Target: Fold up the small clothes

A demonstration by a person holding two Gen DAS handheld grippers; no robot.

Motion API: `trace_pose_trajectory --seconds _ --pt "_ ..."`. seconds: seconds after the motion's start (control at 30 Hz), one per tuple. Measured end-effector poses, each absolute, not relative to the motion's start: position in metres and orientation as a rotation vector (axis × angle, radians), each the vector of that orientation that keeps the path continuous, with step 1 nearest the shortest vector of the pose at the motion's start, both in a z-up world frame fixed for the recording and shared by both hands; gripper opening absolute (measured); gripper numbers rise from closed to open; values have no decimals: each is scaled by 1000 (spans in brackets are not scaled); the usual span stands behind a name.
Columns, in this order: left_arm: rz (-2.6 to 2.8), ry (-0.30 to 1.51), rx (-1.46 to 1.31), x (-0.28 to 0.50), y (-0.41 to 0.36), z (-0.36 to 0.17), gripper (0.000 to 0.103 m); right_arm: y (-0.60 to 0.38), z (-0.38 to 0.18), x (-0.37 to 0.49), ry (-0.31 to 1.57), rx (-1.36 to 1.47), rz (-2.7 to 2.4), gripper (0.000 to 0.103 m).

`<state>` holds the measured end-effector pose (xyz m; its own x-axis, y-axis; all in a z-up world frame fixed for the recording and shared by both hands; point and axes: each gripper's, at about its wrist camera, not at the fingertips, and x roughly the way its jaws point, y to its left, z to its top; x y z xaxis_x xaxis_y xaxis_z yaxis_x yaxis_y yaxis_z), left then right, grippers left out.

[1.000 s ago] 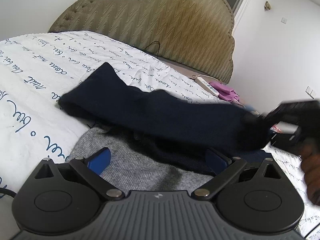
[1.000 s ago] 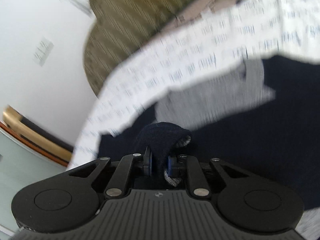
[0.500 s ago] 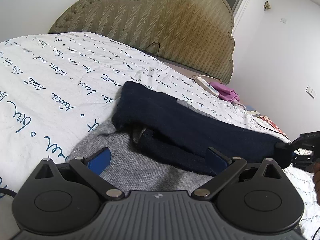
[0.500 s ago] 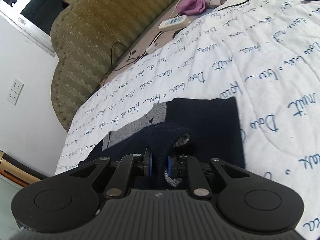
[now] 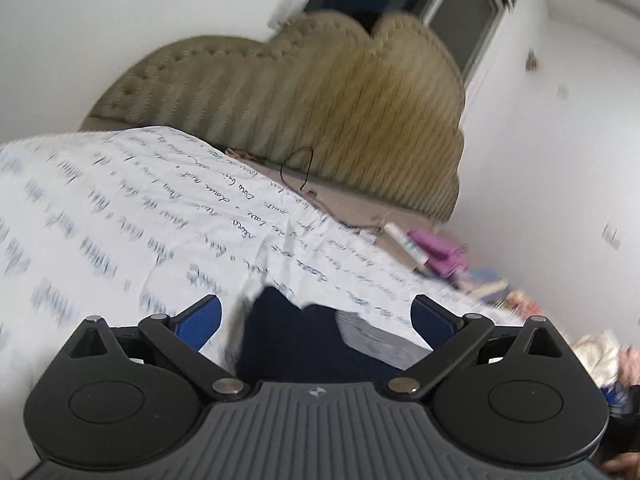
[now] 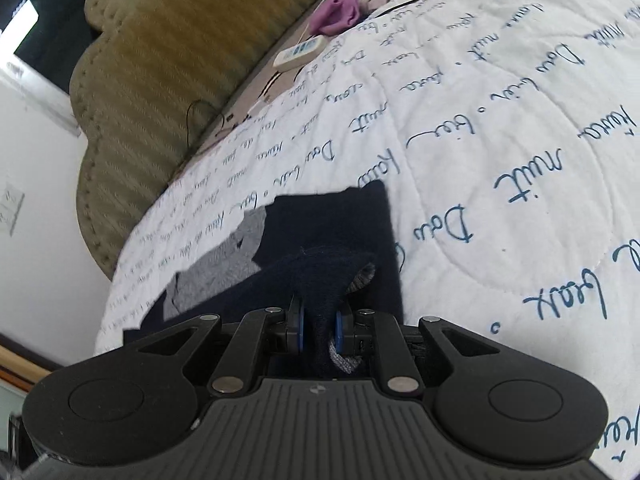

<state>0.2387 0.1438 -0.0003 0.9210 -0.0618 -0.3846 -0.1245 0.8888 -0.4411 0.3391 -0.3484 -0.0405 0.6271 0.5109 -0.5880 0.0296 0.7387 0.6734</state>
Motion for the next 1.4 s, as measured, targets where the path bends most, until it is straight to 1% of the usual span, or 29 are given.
trace_pose_trajectory --seconds 0.03,0.07,0.1,0.13,0.17,0.23,0.27,0.33,0.37,0.4,0.47,0.57,0.6,0.7,0.77,0.8,0.83,0.87,0.97,1.0,1.07,1.1,1.13,1.17,1.2,1.3,1.33,1.37,1.4 --pt "30 442 -459 258 149 -3 99 -348 -41 340 865 704 305 18" --pt "21 488 -447 277 152 -7 94 -348 -41 337 870 694 305 18" --pt "10 542 -442 294 155 -12 66 -346 -41 338 874 681 306 18" --pt "16 628 -427 313 157 -18 33 -344 -41 338 876 674 309 18" --pt "29 706 -415 327 158 -24 28 -344 -41 338 877 677 312 18" --pt "4 848 -412 349 156 -40 28 -344 -42 338 877 685 315 18" --pt "0 877 -402 353 153 -45 28 -345 -43 338 879 687 317 18" --pt "-9 865 -327 353 142 -45 28 -347 -44 338 883 691 322 18" --pt "-6 854 -286 353 137 -45 24 -348 -44 338 883 690 326 18" --pt "1 844 -256 352 134 -44 11 -348 -43 338 883 688 329 18" --pt "7 800 -227 348 132 -35 4 -349 -41 337 875 684 332 18" --pt "6 710 -191 339 133 -17 4 -353 -31 329 818 696 338 17" --pt "11 706 -157 342 132 -17 4 -355 -30 327 808 699 337 17" --pt "51 782 -74 352 126 -42 4 -353 -45 331 867 675 301 16" --pt "55 758 -10 349 117 -53 4 -351 -53 332 873 689 300 16" --pt "58 741 32 343 110 -53 6 -350 -53 331 862 695 299 17" --pt "62 724 76 338 104 -51 7 -349 -53 330 856 694 296 19" --pt "64 709 107 333 99 -49 8 -348 -52 330 858 689 293 28" --pt "83 652 175 308 91 -33 9 -353 -43 322 834 681 270 33" --pt "81 611 185 296 89 -25 10 -356 -34 315 790 678 248 32" --pt "36 514 189 270 80 -13 17 -357 -14 300 683 629 228 32" --pt "-3 480 198 262 72 -11 33 -352 -5 294 646 590 246 32" --pt "-34 468 216 258 61 -11 58 -344 2 292 637 552 272 32" --pt "-56 472 241 258 51 -14 70 -333 6 294 649 514 298 33" --pt "-66 481 269 261 40 -20 76 -320 7 297 669 466 329 33" --pt "-60 550 297 271 22 -43 76 -279 -3 307 732 296 355 33" --pt "-65 592 286 276 23 -51 75 -268 -9 309 748 242 352 36" --pt "-67 624 275 280 26 -60 76 -260 -16 310 761 175 334 34" --pt "-75 614 255 278 32 -67 76 -254 -26 311 779 112 312 33"
